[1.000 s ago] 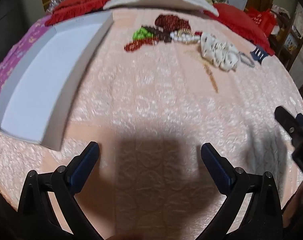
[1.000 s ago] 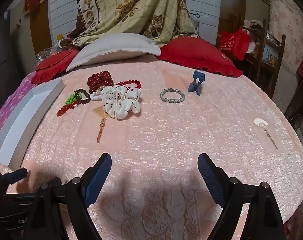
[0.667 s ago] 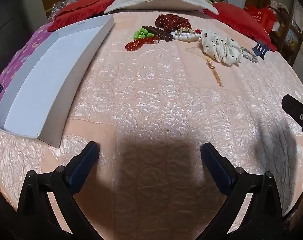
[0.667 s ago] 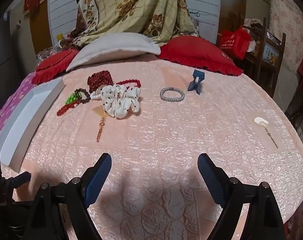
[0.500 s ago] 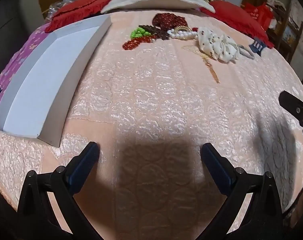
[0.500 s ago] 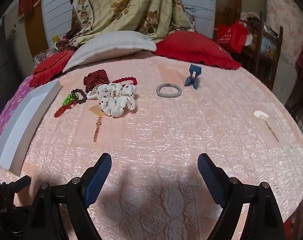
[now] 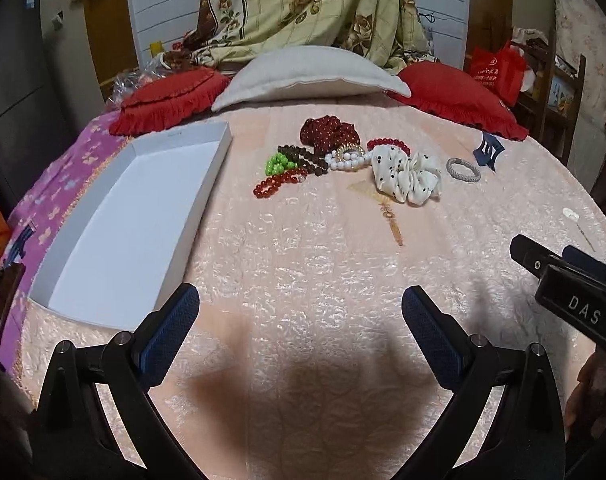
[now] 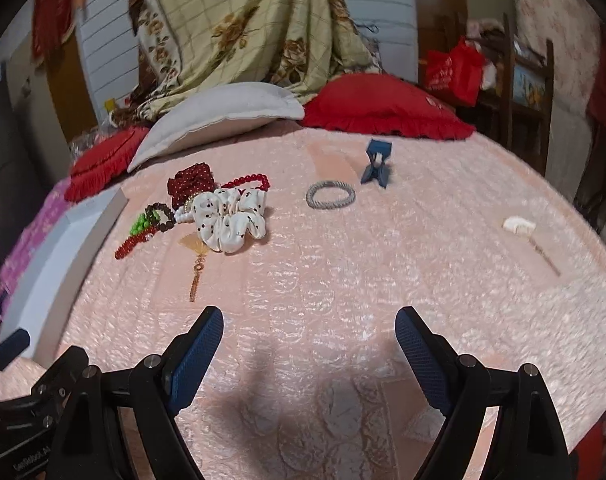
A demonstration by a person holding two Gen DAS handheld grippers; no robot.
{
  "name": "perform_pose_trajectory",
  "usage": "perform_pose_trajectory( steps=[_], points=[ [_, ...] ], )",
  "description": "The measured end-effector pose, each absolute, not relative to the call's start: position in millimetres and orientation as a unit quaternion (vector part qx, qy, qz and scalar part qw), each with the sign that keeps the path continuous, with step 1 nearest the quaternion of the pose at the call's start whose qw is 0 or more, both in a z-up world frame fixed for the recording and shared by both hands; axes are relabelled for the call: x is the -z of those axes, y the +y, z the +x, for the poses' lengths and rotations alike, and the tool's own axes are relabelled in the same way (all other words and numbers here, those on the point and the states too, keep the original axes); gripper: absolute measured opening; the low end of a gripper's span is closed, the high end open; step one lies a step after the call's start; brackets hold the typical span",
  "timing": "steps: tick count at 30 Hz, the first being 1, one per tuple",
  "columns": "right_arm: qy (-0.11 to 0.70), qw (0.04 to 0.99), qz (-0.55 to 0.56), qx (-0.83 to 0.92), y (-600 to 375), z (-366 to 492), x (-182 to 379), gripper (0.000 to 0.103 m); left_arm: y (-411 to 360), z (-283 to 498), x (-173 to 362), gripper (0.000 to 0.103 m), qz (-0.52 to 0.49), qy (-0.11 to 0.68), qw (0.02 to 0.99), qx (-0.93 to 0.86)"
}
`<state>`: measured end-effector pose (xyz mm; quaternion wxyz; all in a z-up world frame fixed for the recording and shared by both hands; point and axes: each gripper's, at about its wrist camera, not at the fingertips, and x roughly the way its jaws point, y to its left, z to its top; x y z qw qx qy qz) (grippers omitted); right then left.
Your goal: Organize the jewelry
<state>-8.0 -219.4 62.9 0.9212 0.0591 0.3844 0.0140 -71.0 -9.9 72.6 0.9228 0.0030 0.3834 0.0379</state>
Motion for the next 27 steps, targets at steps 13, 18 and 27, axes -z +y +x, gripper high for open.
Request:
perform_pose_trajectory(
  steps=[13,18,27],
  points=[
    [0.4,0.916,-0.009,0.007,-212.1,-10.1,-61.3,0.086,-10.6,-61.0,-66.6,0.102,0.006,0.392,0.918,-0.065],
    [0.385,0.923,-0.013,0.006,-209.5,-12.6,-62.9,0.086,-1.2,-53.3,-59.4,0.102,-0.018,0.411,0.909,-0.063],
    [0.365,0.931,-0.009,-0.004,-206.4,-16.2,-80.3,0.086,8.6,-54.9,-69.5,0.102,-0.01,0.391,0.918,-0.062]
  ],
)
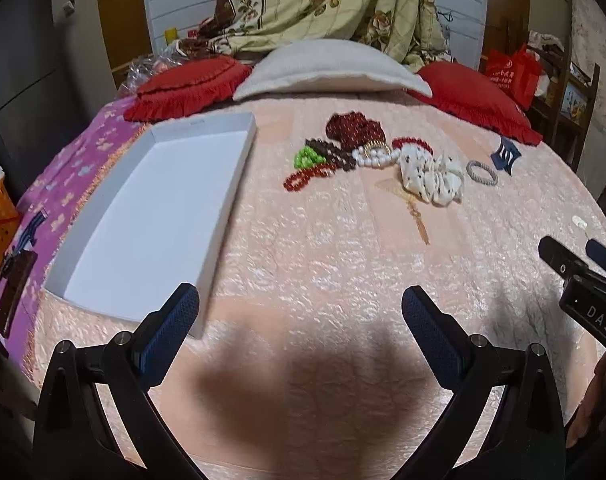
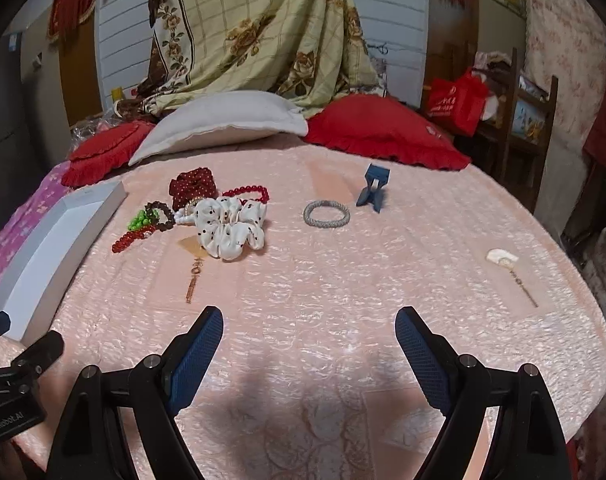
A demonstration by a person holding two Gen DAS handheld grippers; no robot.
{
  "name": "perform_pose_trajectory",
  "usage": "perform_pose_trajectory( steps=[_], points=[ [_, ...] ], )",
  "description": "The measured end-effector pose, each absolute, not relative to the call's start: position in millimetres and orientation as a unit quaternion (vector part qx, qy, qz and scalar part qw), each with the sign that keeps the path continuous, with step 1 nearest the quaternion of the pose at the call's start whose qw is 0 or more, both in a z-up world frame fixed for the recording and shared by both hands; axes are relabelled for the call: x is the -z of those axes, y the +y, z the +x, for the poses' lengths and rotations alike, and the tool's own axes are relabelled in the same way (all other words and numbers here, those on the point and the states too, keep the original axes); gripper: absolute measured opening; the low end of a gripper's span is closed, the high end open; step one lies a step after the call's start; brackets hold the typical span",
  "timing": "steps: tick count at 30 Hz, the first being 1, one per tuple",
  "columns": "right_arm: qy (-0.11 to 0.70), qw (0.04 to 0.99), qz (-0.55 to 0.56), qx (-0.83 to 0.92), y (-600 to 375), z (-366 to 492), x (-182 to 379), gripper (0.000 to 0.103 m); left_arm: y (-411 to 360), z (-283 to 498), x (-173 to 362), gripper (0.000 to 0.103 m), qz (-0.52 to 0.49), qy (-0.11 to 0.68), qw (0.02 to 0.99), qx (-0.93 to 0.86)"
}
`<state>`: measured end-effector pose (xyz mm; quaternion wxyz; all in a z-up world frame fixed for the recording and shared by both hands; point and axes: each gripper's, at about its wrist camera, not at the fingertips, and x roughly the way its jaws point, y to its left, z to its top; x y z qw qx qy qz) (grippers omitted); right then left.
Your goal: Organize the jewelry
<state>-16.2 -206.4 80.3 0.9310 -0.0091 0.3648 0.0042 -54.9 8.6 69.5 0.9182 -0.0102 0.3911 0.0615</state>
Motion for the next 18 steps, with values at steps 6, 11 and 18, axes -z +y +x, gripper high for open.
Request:
perform_pose_trajectory(
  steps=[6,11,18],
  points=[
    [0.383,0.923,-0.008,-0.016,-201.8,-12.4,-82.6,0.086,22.9,-57.3,-72.8,0.102,-0.013,0.378,0.923,-0.071],
    [0.398,0.917,-0.009,-0.021,-193.8,-12.1,-72.8,0.086,25.3,-55.8,-67.8,0.1,-0.017,0.387,0.919,-0.07],
    [0.406,0.914,-0.004,-0.015,-193.6,-9.4,-66.0,0.086,14.4,-56.7,-65.5,0.1,-0.003,0.388,0.92,-0.054]
  ],
)
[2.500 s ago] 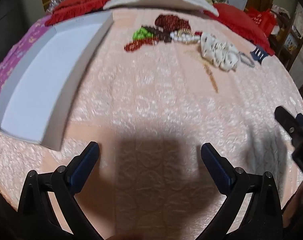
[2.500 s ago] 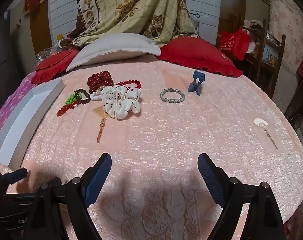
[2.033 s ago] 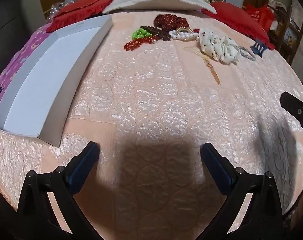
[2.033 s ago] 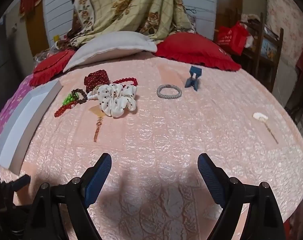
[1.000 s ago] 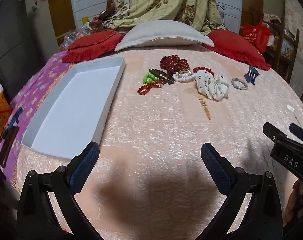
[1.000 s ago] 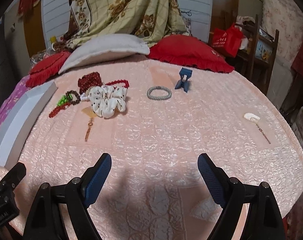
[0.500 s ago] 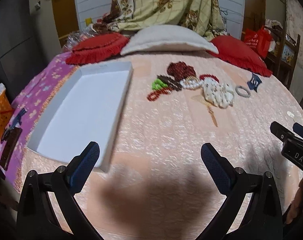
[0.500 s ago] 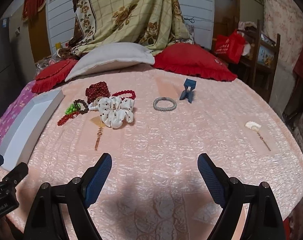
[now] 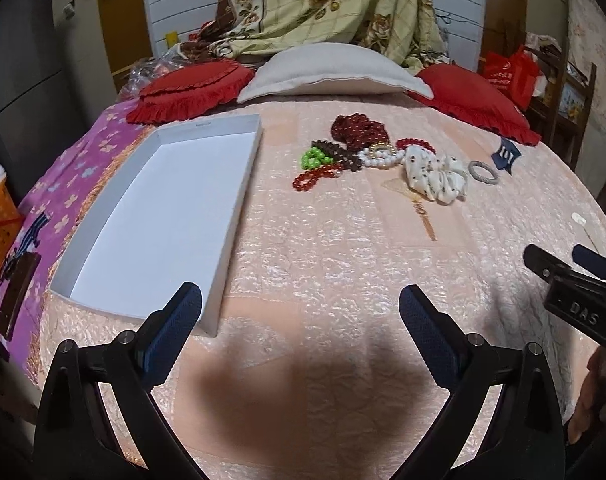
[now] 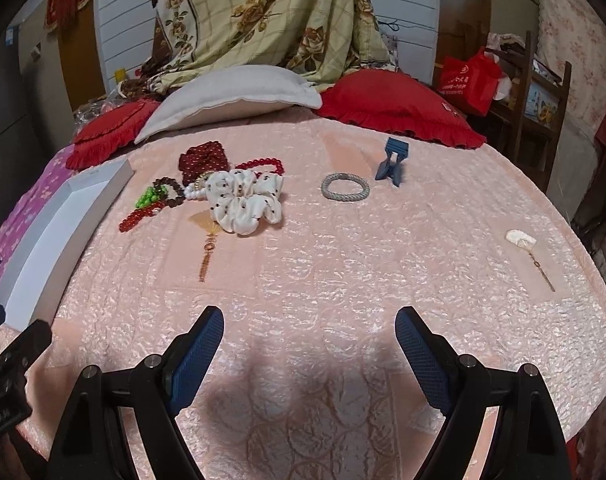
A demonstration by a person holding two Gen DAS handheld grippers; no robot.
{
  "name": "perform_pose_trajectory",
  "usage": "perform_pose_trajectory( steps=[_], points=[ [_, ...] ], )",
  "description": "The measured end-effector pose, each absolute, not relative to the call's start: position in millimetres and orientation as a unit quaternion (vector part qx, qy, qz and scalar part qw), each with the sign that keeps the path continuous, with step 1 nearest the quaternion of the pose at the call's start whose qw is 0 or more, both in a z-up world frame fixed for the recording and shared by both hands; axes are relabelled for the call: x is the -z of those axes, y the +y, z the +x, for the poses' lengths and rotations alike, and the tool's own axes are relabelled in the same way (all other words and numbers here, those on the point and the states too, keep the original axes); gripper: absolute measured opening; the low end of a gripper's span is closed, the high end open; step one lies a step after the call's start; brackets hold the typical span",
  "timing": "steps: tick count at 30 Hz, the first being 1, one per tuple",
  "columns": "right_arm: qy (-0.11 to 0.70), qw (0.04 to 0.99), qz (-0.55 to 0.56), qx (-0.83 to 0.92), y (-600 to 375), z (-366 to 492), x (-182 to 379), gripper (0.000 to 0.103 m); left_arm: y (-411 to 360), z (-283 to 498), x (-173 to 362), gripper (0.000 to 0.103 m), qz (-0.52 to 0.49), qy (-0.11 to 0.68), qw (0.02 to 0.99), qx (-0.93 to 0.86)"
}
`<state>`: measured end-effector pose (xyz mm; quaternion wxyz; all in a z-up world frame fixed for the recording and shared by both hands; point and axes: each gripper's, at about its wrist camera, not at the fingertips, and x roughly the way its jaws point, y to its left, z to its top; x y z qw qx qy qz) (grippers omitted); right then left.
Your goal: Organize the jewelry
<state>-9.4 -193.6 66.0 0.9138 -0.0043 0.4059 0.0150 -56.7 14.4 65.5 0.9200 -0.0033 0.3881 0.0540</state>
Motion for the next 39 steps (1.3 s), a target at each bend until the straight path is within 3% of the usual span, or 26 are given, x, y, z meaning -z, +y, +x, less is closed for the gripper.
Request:
perform_pose_trajectory(
  steps=[19,29,32,34,39],
  points=[
    [0.413,0.909,0.06,-0.01,-240.3,-11.3,-51.8,0.086,-18.9,-50.6,-63.9,0.1,0.031,0.407,0.911,-0.055],
    [0.409,0.91,0.075,-0.012,-259.7,1.1,-56.2,0.083,-22.8,11.3,-94.5,0.1,0.01,0.424,0.906,-0.015],
    [0.409,0.908,0.084,-0.018,-265.9,11.3,-59.3,0.081,-27.0,39.2,-97.8,0.085,0.005,0.443,0.897,0.006],
    [0.413,0.906,0.09,-0.02,-273.2,21.4,-59.5,0.078,-28.8,59.4,-95.3,0.066,-0.002,0.471,0.882,0.021],
    [0.432,0.894,0.117,-0.018,-295.4,40.8,-53.1,0.073,-35.9,90.9,-93.9,0.064,-0.026,0.476,0.879,0.028]
  ],
)
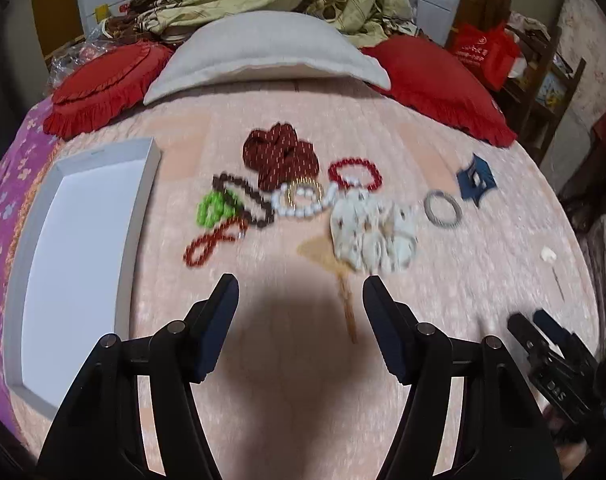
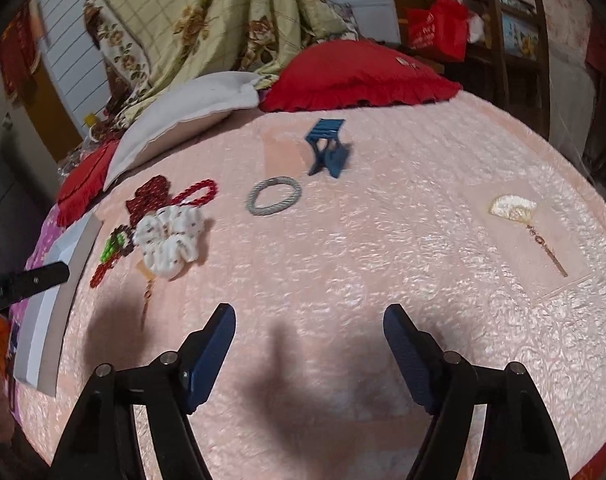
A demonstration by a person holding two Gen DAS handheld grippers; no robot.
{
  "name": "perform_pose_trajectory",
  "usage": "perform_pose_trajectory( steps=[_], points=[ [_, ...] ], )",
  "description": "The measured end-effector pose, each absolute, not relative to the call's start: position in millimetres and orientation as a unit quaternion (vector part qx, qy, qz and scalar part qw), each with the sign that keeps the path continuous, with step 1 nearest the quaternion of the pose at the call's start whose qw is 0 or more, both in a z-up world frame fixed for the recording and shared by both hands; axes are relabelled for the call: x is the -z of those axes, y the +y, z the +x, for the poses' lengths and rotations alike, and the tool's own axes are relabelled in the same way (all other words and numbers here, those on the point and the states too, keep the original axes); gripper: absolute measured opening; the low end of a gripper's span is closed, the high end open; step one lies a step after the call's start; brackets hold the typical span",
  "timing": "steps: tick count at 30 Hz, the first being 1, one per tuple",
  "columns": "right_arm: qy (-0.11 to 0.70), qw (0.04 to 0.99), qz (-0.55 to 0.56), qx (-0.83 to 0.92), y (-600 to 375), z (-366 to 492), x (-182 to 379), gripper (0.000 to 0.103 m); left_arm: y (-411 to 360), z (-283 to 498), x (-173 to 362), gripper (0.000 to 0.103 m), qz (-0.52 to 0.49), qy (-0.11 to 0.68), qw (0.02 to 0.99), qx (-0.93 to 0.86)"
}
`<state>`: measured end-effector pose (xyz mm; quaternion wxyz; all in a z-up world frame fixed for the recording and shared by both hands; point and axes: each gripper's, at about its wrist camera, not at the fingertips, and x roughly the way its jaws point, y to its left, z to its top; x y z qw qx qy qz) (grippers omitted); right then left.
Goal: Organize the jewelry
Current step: 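Grasp the white cherry-print scrunchie with the left gripper while the right gripper grasps the grey braided bangle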
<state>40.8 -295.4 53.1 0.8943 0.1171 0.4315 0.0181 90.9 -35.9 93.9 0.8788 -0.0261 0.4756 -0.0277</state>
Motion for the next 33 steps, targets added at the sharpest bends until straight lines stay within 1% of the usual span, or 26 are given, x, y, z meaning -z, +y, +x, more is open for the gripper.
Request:
perform_pose_trajectory(
  steps=[4,5,9,16,17,18,20,22,23,24,28,33],
  points=[
    [0.438,0.889,0.13,-0.015,-308.5,55.3,-49.6,0.073,-49.8,115.0,-81.0,0.064,-0.029,0.485,0.873,0.045],
    [0.439,0.889,0.133,-0.018,-308.9,59.1,-49.3,0.07,-52.3,120.6,-77.0,0.065,-0.029,0.489,0.871,0.047],
    [0.44,0.888,0.13,-0.032,-311.6,82.0,-48.3,0.067,-62.5,141.6,-55.9,0.064,-0.029,0.502,0.863,0.049],
    [0.444,0.883,0.141,-0.056,-312.8,121.7,-44.1,0.067,-68.8,168.7,-29.6,0.064,-0.048,0.516,0.854,0.049],
    [0.445,0.883,0.139,-0.057,-311.6,127.9,-43.2,0.063,-69.9,172.7,-25.7,0.064,-0.052,0.519,0.852,0.05],
    [0.446,0.882,0.135,-0.06,-309.1,136.4,-41.8,0.054,-70.7,175.7,-23.6,0.064,-0.055,0.522,0.85,0.05],
    [0.453,0.881,0.123,-0.056,-304.9,148.8,-39.2,0.05,-72.7,181.5,-17.5,0.063,-0.066,0.529,0.844,0.057],
    [0.454,0.882,0.112,-0.063,-298.7,161.1,-36.4,0.049,-78.1,184.7,-14.0,0.033,-0.06,0.532,0.842,0.065],
    [0.455,0.881,0.111,-0.065,-296.2,166.6,-34.6,0.049,-80.6,184.8,-14.6,0.025,-0.047,0.529,0.845,0.065],
    [0.456,0.879,0.118,-0.069,-294.5,172.4,-32.0,0.049,-81.7,185.4,-14.4,0.009,-0.045,0.533,0.842,0.071],
    [0.465,0.872,0.136,-0.066,-290.6,188.6,-22.5,0.049,-77.7,180.4,-18.3,0.009,-0.064,0.531,0.84,0.091],
    [0.466,0.875,0.115,-0.059,-279.1,201.2,-21.1,0.049,-74.6,180.3,-11.3,0.01,-0.077,0.528,0.841,0.091]
  ],
)
